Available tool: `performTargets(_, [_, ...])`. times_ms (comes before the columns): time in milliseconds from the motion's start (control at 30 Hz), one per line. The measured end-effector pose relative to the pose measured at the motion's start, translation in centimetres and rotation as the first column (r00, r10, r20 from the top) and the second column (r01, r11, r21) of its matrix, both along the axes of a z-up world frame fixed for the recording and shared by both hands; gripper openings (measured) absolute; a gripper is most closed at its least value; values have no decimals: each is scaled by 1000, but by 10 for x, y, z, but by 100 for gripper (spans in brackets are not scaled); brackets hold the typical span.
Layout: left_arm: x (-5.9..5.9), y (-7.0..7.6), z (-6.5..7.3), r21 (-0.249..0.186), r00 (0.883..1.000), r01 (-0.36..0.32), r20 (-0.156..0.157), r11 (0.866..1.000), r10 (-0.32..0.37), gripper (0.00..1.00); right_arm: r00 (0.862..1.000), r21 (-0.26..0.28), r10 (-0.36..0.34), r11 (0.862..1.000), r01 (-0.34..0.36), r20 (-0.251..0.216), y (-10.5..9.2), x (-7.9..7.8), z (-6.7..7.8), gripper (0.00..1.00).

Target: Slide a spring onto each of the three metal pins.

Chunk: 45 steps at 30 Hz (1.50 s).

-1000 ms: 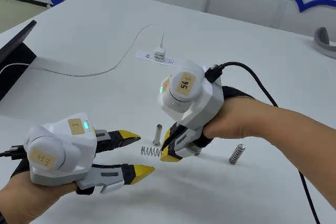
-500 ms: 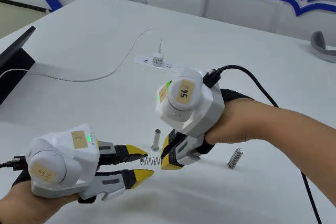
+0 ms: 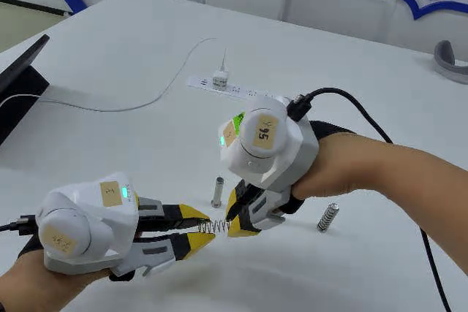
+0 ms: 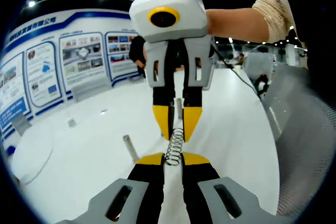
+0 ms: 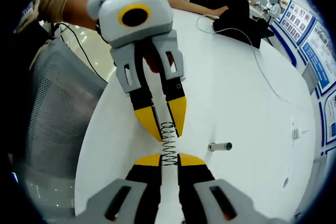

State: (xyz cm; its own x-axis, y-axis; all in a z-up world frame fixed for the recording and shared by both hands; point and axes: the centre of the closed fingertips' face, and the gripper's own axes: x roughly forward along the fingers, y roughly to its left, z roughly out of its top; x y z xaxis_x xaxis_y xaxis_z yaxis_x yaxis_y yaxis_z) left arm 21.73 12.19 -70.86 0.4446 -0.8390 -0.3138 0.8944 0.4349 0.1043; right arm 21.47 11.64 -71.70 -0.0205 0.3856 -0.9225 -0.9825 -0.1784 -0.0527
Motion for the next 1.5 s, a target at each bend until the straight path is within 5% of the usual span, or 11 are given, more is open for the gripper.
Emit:
performTargets(800, [-4, -4, 12, -52, 999, 31, -7, 998, -31, 10, 998, 24, -29, 999, 30, -50, -7, 0, -7, 14])
performTargets(1500, [-1, -1, 2, -38, 1000, 9, -25, 999, -10, 10, 999, 108, -29, 994, 33, -40, 15, -5, 28, 13])
